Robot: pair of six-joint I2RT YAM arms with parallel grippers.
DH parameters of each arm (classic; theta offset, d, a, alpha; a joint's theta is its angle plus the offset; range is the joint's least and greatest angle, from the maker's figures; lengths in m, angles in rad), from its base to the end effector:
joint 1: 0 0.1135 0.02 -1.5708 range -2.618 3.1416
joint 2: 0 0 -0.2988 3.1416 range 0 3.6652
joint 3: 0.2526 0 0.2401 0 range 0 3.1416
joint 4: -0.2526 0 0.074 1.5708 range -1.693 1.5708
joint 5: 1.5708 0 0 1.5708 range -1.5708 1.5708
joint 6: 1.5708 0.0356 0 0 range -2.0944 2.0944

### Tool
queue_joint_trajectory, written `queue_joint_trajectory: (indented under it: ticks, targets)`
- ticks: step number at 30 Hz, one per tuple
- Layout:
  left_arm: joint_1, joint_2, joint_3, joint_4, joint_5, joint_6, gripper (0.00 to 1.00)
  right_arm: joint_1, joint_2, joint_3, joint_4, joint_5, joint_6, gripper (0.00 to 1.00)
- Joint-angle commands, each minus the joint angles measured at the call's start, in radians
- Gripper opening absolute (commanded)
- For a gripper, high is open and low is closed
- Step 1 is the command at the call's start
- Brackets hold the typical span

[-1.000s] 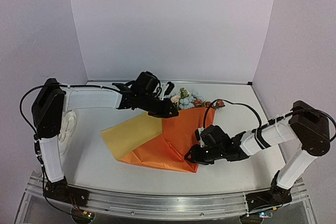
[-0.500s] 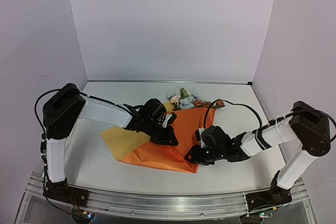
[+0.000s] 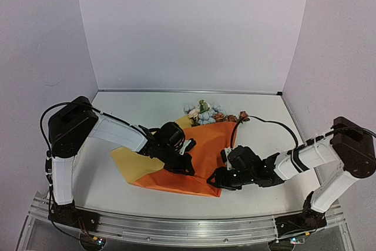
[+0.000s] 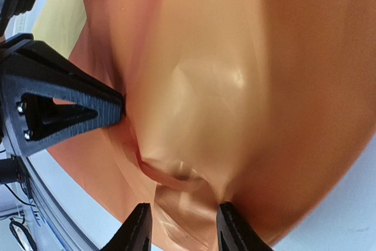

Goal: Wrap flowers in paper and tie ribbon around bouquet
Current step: Press the fold line on the 2/3-folded wrapping paper.

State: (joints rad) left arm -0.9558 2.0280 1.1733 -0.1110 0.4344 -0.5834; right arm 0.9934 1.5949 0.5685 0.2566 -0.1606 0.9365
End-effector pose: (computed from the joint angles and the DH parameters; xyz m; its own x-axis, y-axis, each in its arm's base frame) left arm 0.2245 -0.3437 0.1582 -0.8803 0.3801 -0.2841 0.4723 0.6436 -0.6022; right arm 0.1466 0.2355 0.1685 -0.9418 0.0109 -0.3359 -0.2213 0.7320 0.6443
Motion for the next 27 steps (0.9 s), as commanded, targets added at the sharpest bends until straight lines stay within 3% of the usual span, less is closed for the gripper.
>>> queue_joint_trajectory:
  ticks: [1,19,27]
  targets:
    - [-0.004,0.006,-0.044,-0.073,-0.074,0.027,0.07,-0.026,-0.044,-0.021,-0.030,0.001,0.046,0.43]
    - [-0.002,0.045,-0.029,-0.119,-0.102,0.093,0.03,-0.306,0.236,-0.069,0.500,-0.170,0.380,0.41]
    - [0.000,0.041,-0.029,-0.132,-0.104,0.109,0.02,-0.373,0.254,-0.066,0.520,-0.144,0.391,0.40]
